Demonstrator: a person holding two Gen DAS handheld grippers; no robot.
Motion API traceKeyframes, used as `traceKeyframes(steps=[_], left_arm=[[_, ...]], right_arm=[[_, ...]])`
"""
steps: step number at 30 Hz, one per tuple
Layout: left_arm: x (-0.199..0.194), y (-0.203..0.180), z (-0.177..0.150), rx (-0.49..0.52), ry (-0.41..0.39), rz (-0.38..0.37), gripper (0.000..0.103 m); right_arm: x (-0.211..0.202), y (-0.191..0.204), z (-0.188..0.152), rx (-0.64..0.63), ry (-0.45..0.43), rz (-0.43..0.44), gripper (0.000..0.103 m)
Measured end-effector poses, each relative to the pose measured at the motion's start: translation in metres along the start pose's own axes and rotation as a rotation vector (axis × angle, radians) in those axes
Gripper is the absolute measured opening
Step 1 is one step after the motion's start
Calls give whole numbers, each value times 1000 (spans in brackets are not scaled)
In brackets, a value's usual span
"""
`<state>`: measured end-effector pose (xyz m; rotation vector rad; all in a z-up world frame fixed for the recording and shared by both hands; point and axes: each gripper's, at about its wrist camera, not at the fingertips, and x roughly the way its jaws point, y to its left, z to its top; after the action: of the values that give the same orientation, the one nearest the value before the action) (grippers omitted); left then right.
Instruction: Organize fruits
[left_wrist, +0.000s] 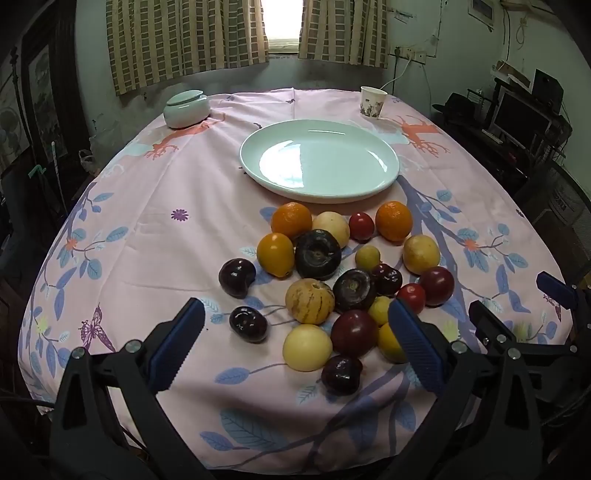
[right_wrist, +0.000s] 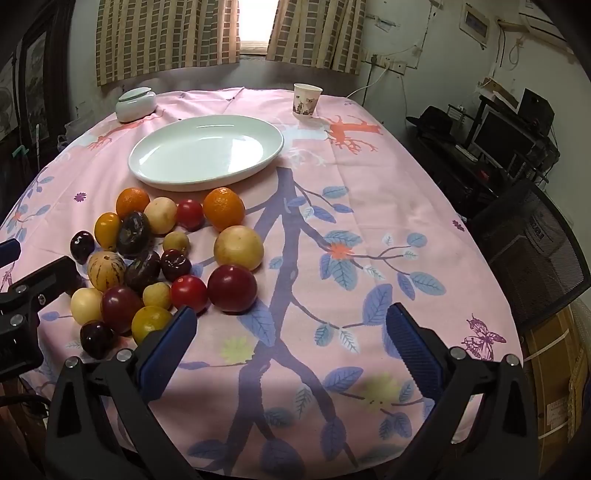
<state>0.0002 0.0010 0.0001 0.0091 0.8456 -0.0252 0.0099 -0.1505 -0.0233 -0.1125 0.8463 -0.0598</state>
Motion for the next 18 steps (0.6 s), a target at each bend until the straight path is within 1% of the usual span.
traceKeyframes(steps=[18], left_arm=[[-4, 3, 1, 1, 0, 3, 101]], right_arm=[[1, 2, 0, -4, 1, 3, 102]])
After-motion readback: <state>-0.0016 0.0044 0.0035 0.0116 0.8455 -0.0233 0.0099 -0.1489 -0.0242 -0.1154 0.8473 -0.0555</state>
